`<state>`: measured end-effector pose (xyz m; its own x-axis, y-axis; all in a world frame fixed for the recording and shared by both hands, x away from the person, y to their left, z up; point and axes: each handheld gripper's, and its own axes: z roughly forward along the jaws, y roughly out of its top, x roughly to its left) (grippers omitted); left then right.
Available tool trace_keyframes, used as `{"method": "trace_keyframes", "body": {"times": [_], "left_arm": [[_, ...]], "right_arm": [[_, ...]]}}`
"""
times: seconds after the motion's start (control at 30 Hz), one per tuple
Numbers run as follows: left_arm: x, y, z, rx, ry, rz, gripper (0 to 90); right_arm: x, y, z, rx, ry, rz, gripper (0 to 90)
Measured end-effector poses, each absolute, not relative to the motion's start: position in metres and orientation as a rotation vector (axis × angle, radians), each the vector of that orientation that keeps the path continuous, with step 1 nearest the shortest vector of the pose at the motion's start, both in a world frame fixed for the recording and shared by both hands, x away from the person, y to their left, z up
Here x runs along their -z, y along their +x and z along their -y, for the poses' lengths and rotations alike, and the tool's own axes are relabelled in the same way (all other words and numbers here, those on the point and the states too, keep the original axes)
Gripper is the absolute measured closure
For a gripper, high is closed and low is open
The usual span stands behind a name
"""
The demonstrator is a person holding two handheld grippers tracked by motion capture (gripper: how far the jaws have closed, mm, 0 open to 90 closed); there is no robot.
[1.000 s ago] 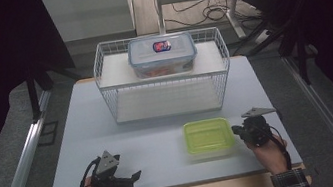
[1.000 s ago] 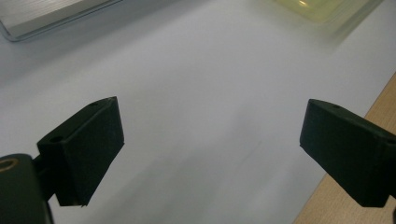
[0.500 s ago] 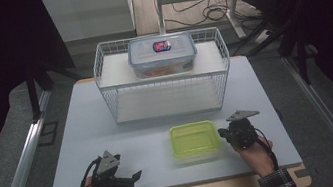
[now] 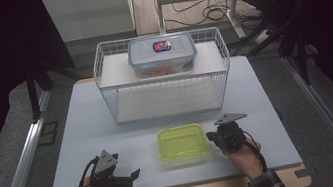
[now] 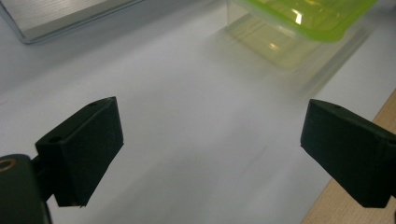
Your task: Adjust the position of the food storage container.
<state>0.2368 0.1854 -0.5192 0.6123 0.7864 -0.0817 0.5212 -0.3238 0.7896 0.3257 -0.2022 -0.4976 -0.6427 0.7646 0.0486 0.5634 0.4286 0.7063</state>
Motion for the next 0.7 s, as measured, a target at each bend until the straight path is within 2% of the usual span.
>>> {"method": "trace_keyframes", "body": {"times": [0.3,0.63,0.7], "left_arm": [[0.519,0.236,-0.184,-0.403,2.017,-1.016,5.7],[0.52,0.236,-0.183,-0.401,2.02,-1.013,5.7],[0.52,0.236,-0.183,-0.403,2.02,-1.013,5.7]], "right_arm": [[0.497,0.323,0.195,-1.032,1.112,-2.42,86.6],[0.495,0.323,0.214,-1.012,1.094,-2.394,49.0],[0.494,0.323,0.216,-1.023,1.092,-2.404,44.3]]}}
